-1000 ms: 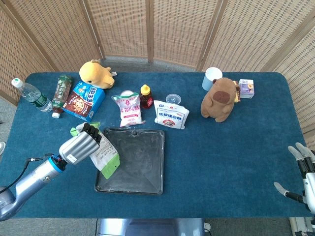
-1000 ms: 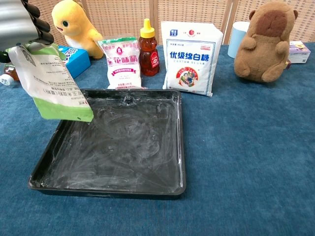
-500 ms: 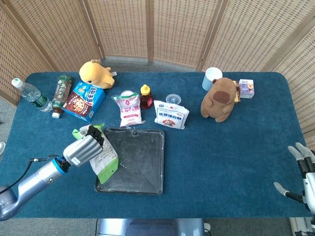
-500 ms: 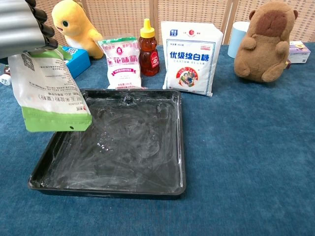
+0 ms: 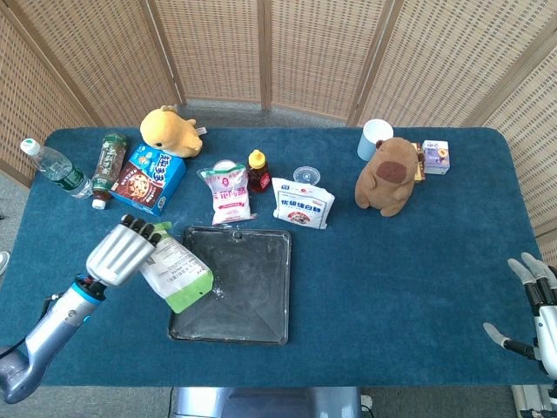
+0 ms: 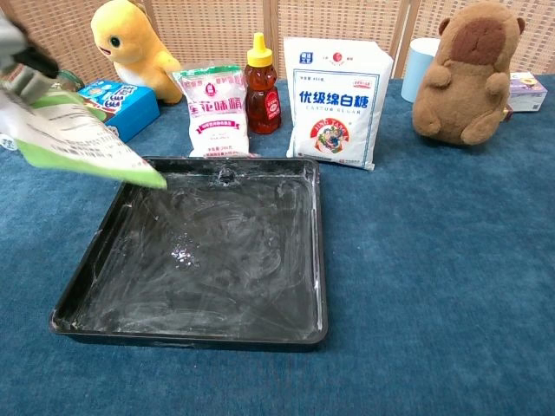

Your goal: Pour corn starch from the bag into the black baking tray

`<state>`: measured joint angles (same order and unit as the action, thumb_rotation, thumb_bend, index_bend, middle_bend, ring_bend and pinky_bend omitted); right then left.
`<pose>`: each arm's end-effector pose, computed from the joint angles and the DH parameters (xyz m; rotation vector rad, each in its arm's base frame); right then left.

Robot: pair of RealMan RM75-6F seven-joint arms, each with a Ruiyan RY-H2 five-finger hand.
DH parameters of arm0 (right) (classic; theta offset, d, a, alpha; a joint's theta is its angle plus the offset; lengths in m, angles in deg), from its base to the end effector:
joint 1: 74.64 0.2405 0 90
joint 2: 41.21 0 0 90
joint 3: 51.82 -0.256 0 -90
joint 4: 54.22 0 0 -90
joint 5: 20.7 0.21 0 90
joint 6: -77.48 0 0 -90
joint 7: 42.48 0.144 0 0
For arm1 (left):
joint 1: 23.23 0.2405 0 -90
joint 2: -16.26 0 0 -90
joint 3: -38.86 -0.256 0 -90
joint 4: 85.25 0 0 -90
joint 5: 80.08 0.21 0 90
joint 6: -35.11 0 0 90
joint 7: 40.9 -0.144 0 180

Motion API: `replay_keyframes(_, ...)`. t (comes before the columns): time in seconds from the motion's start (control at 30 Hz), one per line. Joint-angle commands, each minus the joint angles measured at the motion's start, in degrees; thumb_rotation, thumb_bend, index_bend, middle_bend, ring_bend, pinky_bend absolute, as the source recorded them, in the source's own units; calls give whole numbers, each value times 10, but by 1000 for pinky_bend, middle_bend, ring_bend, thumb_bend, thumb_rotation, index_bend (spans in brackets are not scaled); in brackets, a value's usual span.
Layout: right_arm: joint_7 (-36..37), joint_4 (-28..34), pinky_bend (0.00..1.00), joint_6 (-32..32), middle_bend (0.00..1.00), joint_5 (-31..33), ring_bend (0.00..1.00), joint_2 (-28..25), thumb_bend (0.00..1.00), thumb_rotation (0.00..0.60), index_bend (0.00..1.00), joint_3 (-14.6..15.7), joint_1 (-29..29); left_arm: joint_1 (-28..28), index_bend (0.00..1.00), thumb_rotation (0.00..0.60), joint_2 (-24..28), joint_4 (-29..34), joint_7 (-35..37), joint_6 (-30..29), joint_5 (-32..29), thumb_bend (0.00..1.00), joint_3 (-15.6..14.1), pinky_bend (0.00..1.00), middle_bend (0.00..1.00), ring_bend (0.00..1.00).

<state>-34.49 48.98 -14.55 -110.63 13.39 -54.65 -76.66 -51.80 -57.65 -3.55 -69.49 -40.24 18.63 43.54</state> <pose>-0.2872 -0.1435 0.2051 1.2604 -0.9740 1.0560 -0.2103 0.2937 0.0899 -1.8666 -0.0719 -0.8344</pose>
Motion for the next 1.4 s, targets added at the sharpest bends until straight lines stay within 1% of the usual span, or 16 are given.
replay_keyframes(0.03, -2, 0, 0, 2, 2, 0, 6, 1, 43, 600, 69, 0, 1, 48, 720, 600, -59, -63, 145, -44, -79, 269, 7, 608, 651, 621)
replay_keyframes(0.2, -6, 0, 0, 4, 2, 0, 6, 3, 45, 600, 69, 1, 2, 64, 721, 600, -105, -111, 243, -33, -132, 269, 17, 608, 651, 622)
replay_keyframes(0.3, -7, 0, 0, 3, 2, 0, 6, 4, 44, 600, 69, 1, 2, 72, 720, 600, -138, -135, 298, -31, -153, 269, 22, 612, 651, 622)
replay_keyframes(0.5, -7, -4, 0, 11, 2, 7, 6, 6, 44, 600, 69, 1, 4, 71, 720, 600, -200, -192, 366, -24, -169, 264, 30, 614, 652, 621)
replay_keyframes(0.57, -8, -4, 0, 14, 2, 8, 6, 7, 43, 600, 69, 1, 6, 66, 720, 600, -211, -201, 376, -10, -172, 260, 29, 610, 651, 622)
replay_keyframes(0.6, -7, -4, 0, 15, 2, 8, 6, 8, 43, 600, 69, 1, 6, 64, 718, 600, -212, -201, 381, 1, -172, 255, 25, 591, 647, 611)
replay_keyframes(0.67, -7, -4, 0, 15, 2, 8, 6, 8, 43, 600, 69, 1, 6, 62, 641, 600, -207, -192, 395, 23, -172, 236, 17, 524, 558, 540)
replay_keyframes(0.7, -6, -4, 0, 15, 2, 7, 5, 8, 43, 600, 69, 1, 6, 61, 540, 600, -203, -187, 401, 29, -173, 220, 15, 466, 449, 460)
replay_keyframes(0.73, -7, -4, 0, 14, 2, 8, 6, 8, 43, 600, 69, 1, 6, 62, 403, 600, -197, -177, 409, 39, -175, 199, 12, 402, 314, 369)
replay_keyframes(0.77, -6, -4, 0, 13, 2, 8, 6, 8, 43, 600, 69, 1, 5, 64, 310, 600, -191, -167, 416, 45, -178, 185, 10, 359, 229, 307)
replay_keyframes(0.8, -6, -4, 0, 13, 2, 8, 6, 8, 43, 600, 69, 1, 5, 66, 180, 600, -182, -155, 421, 50, -181, 160, 9, 297, 119, 220)
replay_keyframes(0.83, -5, -4, 0, 13, 2, 8, 6, 8, 44, 600, 69, 1, 5, 68, 81, 600, -175, -146, 424, 49, -182, 133, 9, 248, 45, 148)
replay_keyframes(0.9, -5, -5, 0, 14, 2, 7, 6, 8, 44, 600, 69, 1, 6, 75, 9, 600, -163, -131, 430, 36, -178, 83, 8, 203, 0, 75)
replay_keyframes(1.03, -7, -4, 0, 13, 2, 3, 6, 8, 44, 600, 70, 3, 6, 87, 0, 600, -145, -113, 432, 22, -168, 5, -1, 175, 0, 16)
replay_keyframes(1.23, -6, -2, 0, 10, 2, 1, 6, 7, 44, 600, 69, 3, 4, 113, 0, 600, -110, -81, 452, -1, -156, 0, -19, 161, 0, 0)
replay_keyframes(1.4, -3, -1, 0, 8, 2, -2, 6, 5, 44, 600, 69, 4, 4, 138, 0, 600, -64, -46, 456, -29, -143, 0, -34, 160, 0, 0)
